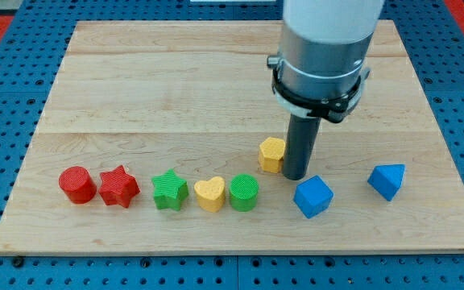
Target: Move the blue cube to the right side of the yellow hexagon
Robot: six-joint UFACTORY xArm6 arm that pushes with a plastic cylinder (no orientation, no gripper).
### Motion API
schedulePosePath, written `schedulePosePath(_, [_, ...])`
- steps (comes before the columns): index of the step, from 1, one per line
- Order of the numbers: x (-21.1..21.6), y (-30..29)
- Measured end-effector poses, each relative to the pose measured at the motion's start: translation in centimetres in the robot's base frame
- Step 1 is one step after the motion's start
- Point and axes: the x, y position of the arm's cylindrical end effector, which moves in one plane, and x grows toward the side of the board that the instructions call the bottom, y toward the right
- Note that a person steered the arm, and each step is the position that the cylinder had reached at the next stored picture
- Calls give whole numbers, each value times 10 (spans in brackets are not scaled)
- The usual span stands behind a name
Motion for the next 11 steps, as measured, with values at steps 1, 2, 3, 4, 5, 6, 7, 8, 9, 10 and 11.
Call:
schedulePosePath(1, [1, -5])
schedulePosePath(2, [1, -5])
schedulePosePath(3, [1, -5])
schedulePosePath(4, [-18, 6])
schedulePosePath(5, [-64, 31])
schedulePosePath(6, [-81, 58])
schedulePosePath(7, [-53, 162])
schedulePosePath(8, [31, 190])
schedulePosePath(9, [102, 160])
schedulePosePath(10, [104, 128])
schedulePosePath(11, [105, 126])
